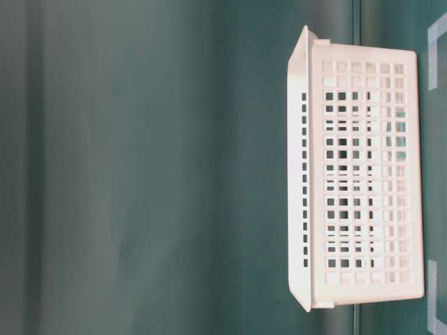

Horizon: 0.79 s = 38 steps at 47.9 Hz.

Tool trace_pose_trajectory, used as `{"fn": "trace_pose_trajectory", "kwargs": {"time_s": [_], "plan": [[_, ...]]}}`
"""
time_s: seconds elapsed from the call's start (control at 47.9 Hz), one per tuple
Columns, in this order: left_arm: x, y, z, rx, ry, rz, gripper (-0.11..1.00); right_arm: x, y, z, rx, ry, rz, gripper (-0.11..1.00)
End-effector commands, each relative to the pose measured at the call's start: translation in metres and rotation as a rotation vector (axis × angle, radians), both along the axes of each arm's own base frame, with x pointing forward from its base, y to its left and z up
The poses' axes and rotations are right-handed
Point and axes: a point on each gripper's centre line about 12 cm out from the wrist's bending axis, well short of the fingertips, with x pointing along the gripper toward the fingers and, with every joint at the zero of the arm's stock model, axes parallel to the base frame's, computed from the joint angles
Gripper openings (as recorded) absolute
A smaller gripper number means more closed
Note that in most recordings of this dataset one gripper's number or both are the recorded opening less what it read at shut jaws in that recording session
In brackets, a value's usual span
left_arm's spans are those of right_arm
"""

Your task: Put the tape in the middle into the white basket.

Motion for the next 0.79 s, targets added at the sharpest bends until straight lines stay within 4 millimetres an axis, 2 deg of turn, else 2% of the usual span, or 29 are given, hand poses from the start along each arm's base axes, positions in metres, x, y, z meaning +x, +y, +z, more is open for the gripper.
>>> {"fn": "trace_pose_trajectory", "kwargs": {"time_s": [0.0,0.376,0.773], "plan": [[0.001,0.000,0.005,-0.002,-0.014,-0.003,-0.11,-0.006,0.001,0.000,-0.002,-0.003,0.001,1.00],[0.001,0.000,0.005,-0.002,-0.012,-0.003,-0.11,-0.042,0.002,-0.022,0.000,0.007,-0.008,1.00],[0.001,0.000,0.006,-0.002,-0.015,-0.003,-0.11,-0.052,0.003,-0.043,0.004,0.045,-0.010,1.00]]}}
